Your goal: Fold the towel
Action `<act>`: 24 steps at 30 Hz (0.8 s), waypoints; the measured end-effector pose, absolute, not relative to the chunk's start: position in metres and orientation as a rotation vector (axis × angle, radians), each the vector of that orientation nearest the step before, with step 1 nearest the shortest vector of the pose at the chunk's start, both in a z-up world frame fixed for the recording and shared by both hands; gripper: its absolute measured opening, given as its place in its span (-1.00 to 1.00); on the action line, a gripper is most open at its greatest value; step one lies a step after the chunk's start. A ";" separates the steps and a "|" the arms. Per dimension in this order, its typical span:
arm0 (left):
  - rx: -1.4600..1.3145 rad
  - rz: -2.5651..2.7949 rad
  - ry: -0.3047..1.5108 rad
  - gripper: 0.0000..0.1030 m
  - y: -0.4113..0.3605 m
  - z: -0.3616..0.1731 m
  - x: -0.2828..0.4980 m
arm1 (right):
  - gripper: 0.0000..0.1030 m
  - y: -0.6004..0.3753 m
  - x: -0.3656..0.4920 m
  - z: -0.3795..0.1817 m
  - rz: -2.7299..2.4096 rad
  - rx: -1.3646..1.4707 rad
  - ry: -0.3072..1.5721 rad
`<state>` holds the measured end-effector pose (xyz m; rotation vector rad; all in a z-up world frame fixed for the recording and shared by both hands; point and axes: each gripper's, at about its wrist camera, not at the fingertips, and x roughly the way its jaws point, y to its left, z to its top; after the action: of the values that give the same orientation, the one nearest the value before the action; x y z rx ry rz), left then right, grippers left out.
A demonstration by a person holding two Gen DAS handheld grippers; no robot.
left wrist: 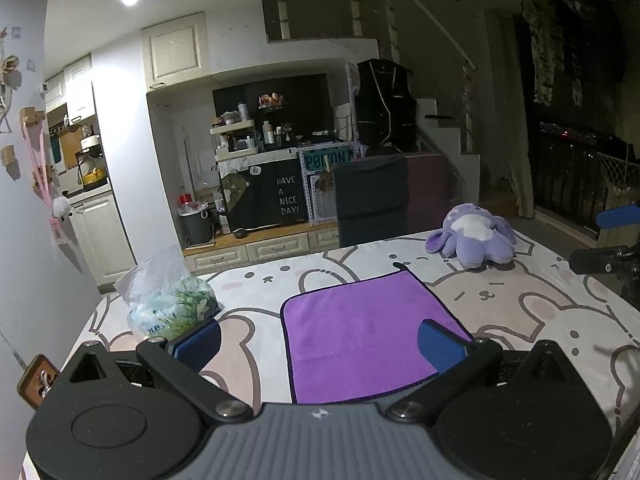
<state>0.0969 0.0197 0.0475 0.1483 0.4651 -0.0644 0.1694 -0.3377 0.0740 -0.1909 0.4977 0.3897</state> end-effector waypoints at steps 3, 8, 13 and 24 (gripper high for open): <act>0.146 -0.072 0.473 1.00 0.022 0.045 0.110 | 0.99 -0.337 0.176 0.073 0.387 -0.195 0.486; 0.143 -0.064 0.477 1.00 0.027 0.042 0.129 | 0.99 -0.335 0.183 0.070 0.384 -0.207 0.465; 0.123 -0.069 0.481 1.00 0.032 0.036 0.142 | 0.99 -0.330 0.187 0.064 0.373 -0.224 0.459; 0.112 -0.083 0.492 1.00 0.041 0.018 0.166 | 0.99 -0.324 0.205 0.056 0.376 -0.208 0.532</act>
<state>0.1660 0.0410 0.0178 0.1117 0.4916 -0.0832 0.2052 -0.3241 0.0560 -0.2083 0.5322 0.3759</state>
